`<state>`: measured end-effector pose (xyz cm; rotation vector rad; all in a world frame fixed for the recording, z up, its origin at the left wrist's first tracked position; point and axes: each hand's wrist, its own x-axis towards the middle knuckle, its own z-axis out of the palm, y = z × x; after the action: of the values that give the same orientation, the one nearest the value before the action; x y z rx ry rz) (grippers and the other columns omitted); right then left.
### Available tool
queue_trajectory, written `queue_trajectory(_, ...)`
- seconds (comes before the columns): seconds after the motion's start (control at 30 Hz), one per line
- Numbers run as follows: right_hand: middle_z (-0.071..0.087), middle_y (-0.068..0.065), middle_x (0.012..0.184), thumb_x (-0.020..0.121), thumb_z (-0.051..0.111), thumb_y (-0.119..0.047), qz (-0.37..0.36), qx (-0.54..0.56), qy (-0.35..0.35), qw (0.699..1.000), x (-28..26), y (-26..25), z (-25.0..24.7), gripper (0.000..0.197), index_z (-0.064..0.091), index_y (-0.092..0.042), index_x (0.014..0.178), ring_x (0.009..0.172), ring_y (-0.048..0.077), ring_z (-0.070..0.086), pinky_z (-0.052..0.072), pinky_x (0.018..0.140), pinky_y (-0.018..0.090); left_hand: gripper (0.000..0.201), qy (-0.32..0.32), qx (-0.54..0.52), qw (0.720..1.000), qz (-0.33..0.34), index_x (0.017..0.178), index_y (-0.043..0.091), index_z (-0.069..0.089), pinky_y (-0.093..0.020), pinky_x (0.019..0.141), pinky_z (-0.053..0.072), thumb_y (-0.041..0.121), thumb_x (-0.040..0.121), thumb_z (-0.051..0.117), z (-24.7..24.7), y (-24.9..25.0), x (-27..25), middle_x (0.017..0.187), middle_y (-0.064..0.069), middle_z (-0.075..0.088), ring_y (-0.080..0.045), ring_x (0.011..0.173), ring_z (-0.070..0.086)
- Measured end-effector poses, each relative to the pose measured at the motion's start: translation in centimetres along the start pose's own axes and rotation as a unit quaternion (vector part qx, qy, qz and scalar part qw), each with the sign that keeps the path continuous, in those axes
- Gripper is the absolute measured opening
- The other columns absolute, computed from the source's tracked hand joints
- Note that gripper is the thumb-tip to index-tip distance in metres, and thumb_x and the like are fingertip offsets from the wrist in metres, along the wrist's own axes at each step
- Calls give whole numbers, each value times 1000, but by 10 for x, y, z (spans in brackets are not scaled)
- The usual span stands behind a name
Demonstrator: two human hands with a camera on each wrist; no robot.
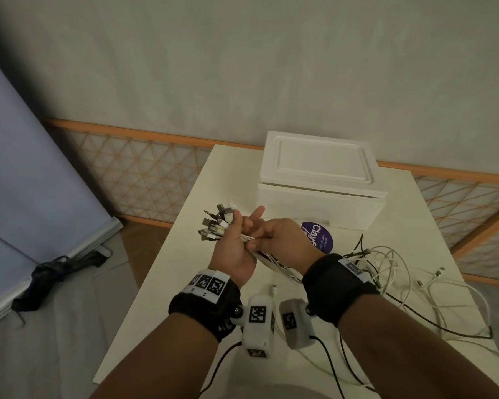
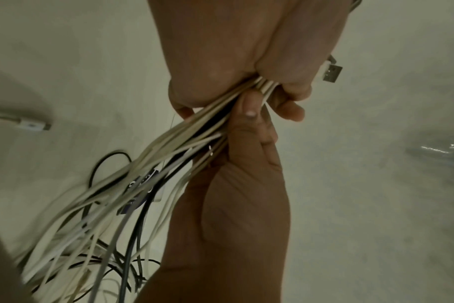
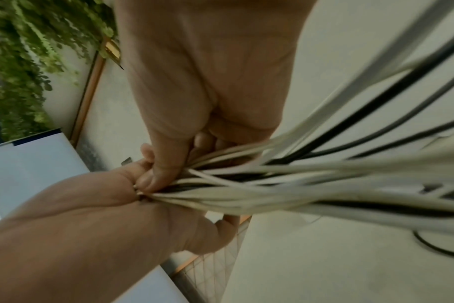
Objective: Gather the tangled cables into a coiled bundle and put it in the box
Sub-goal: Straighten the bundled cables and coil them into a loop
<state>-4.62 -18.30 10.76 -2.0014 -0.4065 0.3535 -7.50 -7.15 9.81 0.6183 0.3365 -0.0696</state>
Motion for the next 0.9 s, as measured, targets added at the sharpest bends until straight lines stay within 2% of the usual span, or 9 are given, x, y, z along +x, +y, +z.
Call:
queue_trajectory(0.1,70,15,87,71,81,-12,20,51,11,998,0,3,1,21,69,-3,86,75,16,63,51,76,30,47,-2,-9,1000,-3,61,14,47,-38,76,54,44,96,40,0,-3,1,113,-4,71,-23,94,69)
queue_trajectory(0.27,55,-4,75,90,59,-40,35,-118,-87,989,-3,3,8,29,58,-11,91,67,4,49,35,59,18,52,11,36,999,5,54,16,38,-35,88,44,44,98,38,-6,-2,3,120,-8,67,-16,115,58)
queue_trajectory(0.33,55,1,78,94,50,-46,45,-132,-116,983,-4,9,10,43,58,-4,93,69,11,49,36,63,23,49,16,46,999,13,57,17,31,-37,90,40,43,98,38,-7,0,5,117,-10,68,-14,117,58)
queue_trajectory(0.43,63,0,75,97,46,-36,46,-103,-164,980,-12,15,10,35,59,-5,98,68,12,57,43,69,24,52,50,15,999,9,53,17,32,-39,75,46,43,97,43,-9,2,6,81,-10,72,-16,85,69)
queue_trajectory(0.5,62,-3,69,97,47,-32,31,-106,-175,978,-18,16,8,27,56,-7,99,59,10,56,46,63,23,55,71,-20,997,-6,49,18,36,-39,73,49,44,96,47,-12,2,6,49,0,50,-15,49,56)
queue_trajectory(0.53,61,-4,67,96,48,-33,26,-116,-174,978,-19,16,7,26,56,-8,98,55,8,54,46,60,23,56,75,-28,997,-14,47,19,36,-40,74,49,45,95,48,-13,1,6,44,3,38,-13,41,44)
queue_trajectory(0.63,58,-4,66,92,53,-32,32,-215,-184,959,-18,28,-3,24,58,-8,91,56,10,55,46,59,24,54,99,-40,994,-13,50,21,33,-36,70,48,46,95,49,-20,6,9,44,5,27,-10,36,32)
queue_trajectory(0.77,60,0,78,84,55,-28,75,-385,-168,905,-30,72,-35,14,57,-15,86,75,19,60,51,73,35,55,138,-69,988,30,48,23,32,-16,44,34,47,95,48,-49,48,20,41,8,23,-7,30,25)
queue_trajectory(0.9,57,-7,84,80,59,-33,128,-416,-112,893,-45,104,-68,14,59,-23,90,83,15,57,50,78,34,60,192,-84,976,53,43,23,30,-13,40,25,45,96,48,-92,68,19,40,9,21,-9,31,20)
